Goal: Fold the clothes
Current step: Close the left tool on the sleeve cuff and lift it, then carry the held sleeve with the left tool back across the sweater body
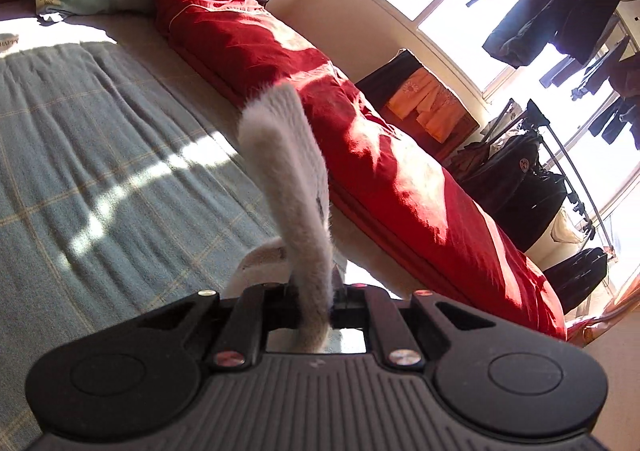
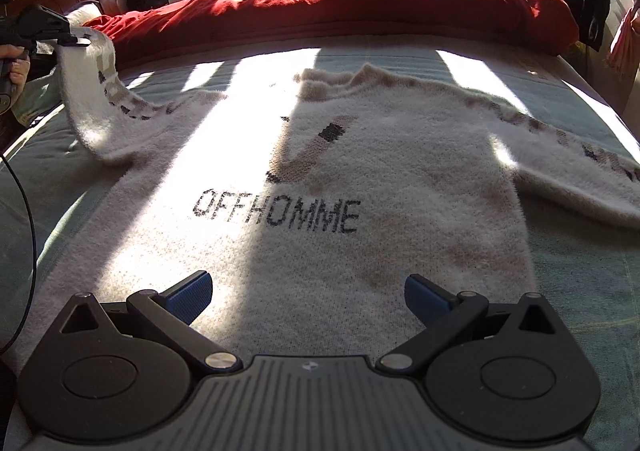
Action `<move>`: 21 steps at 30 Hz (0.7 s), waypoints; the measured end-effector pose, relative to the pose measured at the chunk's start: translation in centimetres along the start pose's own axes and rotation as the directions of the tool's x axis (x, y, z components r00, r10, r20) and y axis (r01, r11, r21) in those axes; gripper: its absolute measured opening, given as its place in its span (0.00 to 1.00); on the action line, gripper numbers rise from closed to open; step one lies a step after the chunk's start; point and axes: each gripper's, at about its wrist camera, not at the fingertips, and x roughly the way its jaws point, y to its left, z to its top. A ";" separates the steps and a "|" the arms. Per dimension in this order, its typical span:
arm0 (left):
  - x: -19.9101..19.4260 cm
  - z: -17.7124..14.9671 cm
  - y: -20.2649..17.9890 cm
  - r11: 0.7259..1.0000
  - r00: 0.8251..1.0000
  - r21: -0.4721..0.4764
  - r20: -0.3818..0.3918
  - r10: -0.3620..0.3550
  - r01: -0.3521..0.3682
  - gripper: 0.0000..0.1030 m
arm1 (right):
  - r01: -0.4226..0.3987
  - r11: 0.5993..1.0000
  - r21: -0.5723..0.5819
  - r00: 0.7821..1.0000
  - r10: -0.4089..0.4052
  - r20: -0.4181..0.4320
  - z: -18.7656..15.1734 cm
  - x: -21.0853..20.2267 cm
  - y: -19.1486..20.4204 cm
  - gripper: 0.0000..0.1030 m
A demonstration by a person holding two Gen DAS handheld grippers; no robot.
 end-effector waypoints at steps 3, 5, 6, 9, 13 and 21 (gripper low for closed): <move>0.1 -1.1 -2.9 0.999 0.999 0.036 -0.019 -0.030 0.031 0.08 | -0.011 1.000 0.004 1.000 0.011 0.016 -0.3 -0.6 -0.3 1.00; 0.3 -1.9 -4.8 0.997 0.998 0.060 -0.034 -0.045 0.047 0.08 | -0.018 1.000 0.010 1.000 0.018 0.024 -0.5 -0.9 -0.6 1.00; 0.5 -2.3 -5.8 0.996 0.998 0.072 -0.042 -0.053 0.056 0.08 | -0.021 1.000 0.015 0.999 0.020 0.028 -0.6 -1.0 -0.8 1.00; 0.9 -3.7 -8.2 0.991 0.995 0.105 -0.067 -0.072 0.079 0.08 | -0.027 0.999 0.033 0.999 0.025 0.036 -0.9 -1.4 -1.6 1.00; 1.7 -5.8 -11.1 0.985 0.991 0.144 -0.100 -0.085 0.099 0.08 | -0.036 0.998 0.058 0.998 0.034 0.043 -1.3 -1.6 -2.8 1.00; 3.1 -9.6 -15.3 0.972 0.983 0.202 -0.160 -0.092 0.123 0.08 | -0.062 0.994 0.087 0.997 0.059 0.045 -2.1 -1.7 -4.4 1.00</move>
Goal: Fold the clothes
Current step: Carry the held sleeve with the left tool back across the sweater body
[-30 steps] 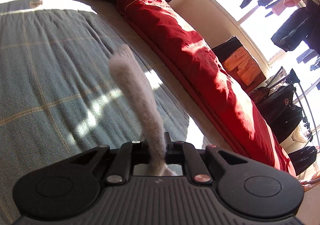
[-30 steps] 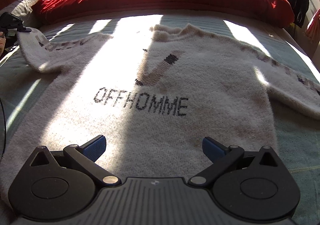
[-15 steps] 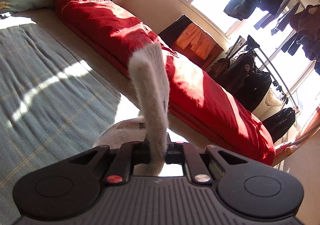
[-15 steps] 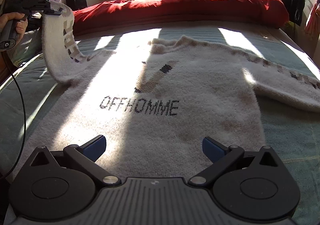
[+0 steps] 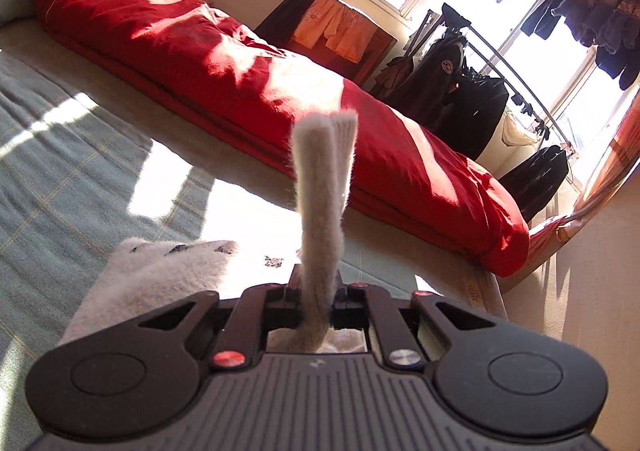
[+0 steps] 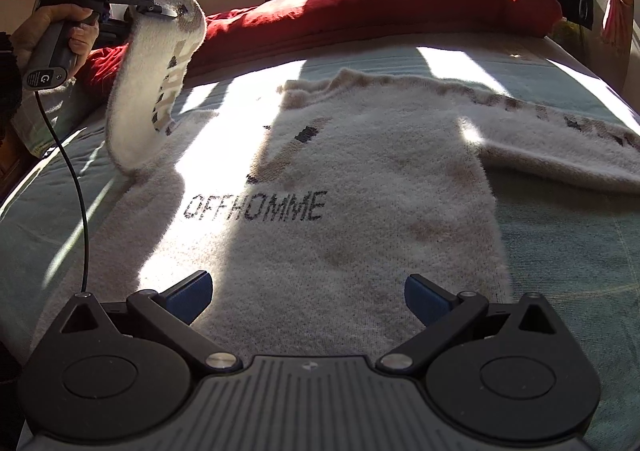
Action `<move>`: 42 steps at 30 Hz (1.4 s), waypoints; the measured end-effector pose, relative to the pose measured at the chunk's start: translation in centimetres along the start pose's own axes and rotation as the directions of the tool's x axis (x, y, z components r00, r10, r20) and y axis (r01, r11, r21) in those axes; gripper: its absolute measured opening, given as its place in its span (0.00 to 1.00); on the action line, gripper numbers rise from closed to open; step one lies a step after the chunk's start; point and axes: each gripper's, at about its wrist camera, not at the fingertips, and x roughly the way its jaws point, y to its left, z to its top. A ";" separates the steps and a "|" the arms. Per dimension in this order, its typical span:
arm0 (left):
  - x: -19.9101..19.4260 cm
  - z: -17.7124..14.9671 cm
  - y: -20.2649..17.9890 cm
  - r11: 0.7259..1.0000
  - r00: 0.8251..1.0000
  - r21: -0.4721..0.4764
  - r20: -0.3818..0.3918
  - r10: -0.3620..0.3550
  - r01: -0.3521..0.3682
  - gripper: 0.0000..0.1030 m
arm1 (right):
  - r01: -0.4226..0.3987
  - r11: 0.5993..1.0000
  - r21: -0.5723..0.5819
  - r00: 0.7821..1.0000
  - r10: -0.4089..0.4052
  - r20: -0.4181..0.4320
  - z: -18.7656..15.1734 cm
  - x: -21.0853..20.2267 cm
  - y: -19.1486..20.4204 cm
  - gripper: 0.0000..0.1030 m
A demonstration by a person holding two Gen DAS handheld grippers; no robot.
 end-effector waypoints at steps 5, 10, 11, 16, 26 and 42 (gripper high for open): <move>1.6 -1.7 -2.4 0.999 0.999 0.034 -0.038 -0.010 0.011 0.08 | -0.009 1.000 0.024 1.000 0.009 0.000 -0.2 0.0 -0.9 1.00; 2.8 -3.3 -4.4 0.998 0.998 0.065 -0.070 -0.009 0.014 0.08 | -0.013 0.999 0.044 1.000 0.012 0.012 -0.4 -0.3 -1.8 1.00; 3.1 -3.6 -4.7 0.997 0.997 0.072 -0.076 -0.008 0.014 0.08 | -0.013 0.999 0.050 1.000 0.012 0.014 -0.4 -0.4 -2.0 1.00; 4.1 -5.2 -6.3 0.995 0.994 0.103 -0.106 -0.002 0.013 0.08 | -0.018 0.997 0.073 1.000 0.017 0.020 -0.7 -0.4 -3.0 1.00; 5.9 -8.2 -8.3 0.976 0.988 0.214 -0.144 0.061 -0.029 0.08 | -0.027 0.994 0.109 0.999 0.024 0.024 -1.0 -0.3 -4.1 1.00; 8.5 -11.8 -10.3 0.942 0.980 0.333 -0.171 0.100 -0.038 0.08 | -0.029 0.989 0.144 1.000 0.029 0.005 -1.6 0.7 -5.2 1.00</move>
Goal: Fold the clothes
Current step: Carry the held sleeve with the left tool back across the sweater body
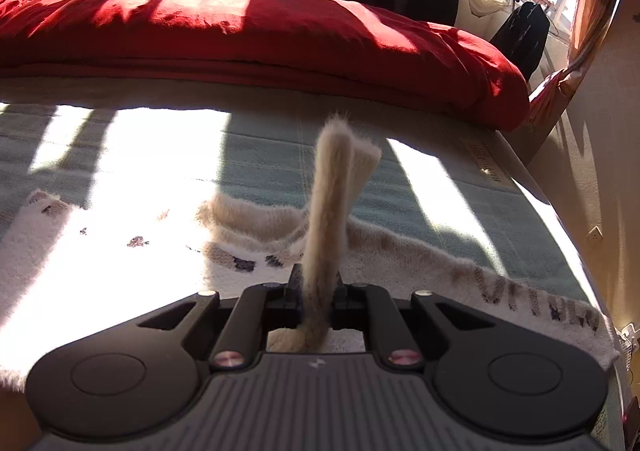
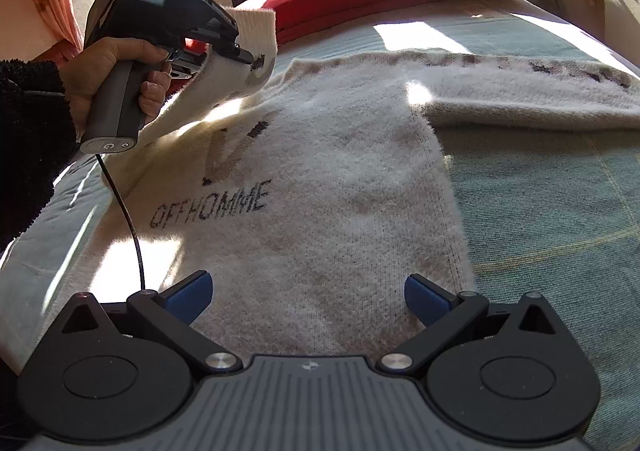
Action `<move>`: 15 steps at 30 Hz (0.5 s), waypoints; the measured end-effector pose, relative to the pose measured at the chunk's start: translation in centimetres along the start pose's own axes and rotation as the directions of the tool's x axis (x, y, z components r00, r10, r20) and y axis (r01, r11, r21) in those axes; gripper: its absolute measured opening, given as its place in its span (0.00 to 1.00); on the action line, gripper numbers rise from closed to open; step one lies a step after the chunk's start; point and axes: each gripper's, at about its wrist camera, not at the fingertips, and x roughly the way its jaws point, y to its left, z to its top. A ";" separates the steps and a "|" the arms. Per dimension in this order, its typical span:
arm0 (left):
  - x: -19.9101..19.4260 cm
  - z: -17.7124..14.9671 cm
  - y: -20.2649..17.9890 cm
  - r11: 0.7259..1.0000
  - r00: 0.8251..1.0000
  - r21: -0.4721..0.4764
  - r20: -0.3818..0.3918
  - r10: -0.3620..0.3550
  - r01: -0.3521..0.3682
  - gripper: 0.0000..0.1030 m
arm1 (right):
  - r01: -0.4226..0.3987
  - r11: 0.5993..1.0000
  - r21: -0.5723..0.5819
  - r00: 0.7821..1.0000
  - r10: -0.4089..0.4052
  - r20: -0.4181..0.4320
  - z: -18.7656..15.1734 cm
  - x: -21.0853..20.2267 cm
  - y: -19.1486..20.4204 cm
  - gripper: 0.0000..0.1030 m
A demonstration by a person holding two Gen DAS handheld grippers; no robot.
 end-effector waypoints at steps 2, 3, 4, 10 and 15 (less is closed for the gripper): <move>0.3 -0.3 -0.2 1.000 1.000 0.008 -0.004 0.004 -0.004 0.08 | -0.001 1.000 -0.001 1.000 0.001 -0.001 0.0 0.1 0.0 1.00; 0.5 -0.5 -0.3 1.000 1.000 0.014 -0.006 0.008 -0.008 0.08 | -0.001 1.000 -0.002 1.000 0.001 -0.002 -0.1 0.1 0.0 1.00; 0.6 -0.7 -0.4 1.000 1.000 0.021 -0.007 0.012 -0.012 0.08 | -0.001 1.000 -0.003 1.000 0.001 -0.003 -0.1 0.2 -0.1 1.00; 1.4 -1.8 -1.6 0.996 0.999 0.082 -0.015 0.032 -0.031 0.08 | -0.002 1.000 -0.001 1.000 0.002 -0.008 -0.2 0.4 -0.2 1.00; 1.9 -2.4 -2.1 0.992 0.999 0.119 -0.023 0.048 -0.045 0.08 | 0.003 1.000 -0.005 1.000 -0.003 -0.012 -0.2 0.6 -0.1 1.00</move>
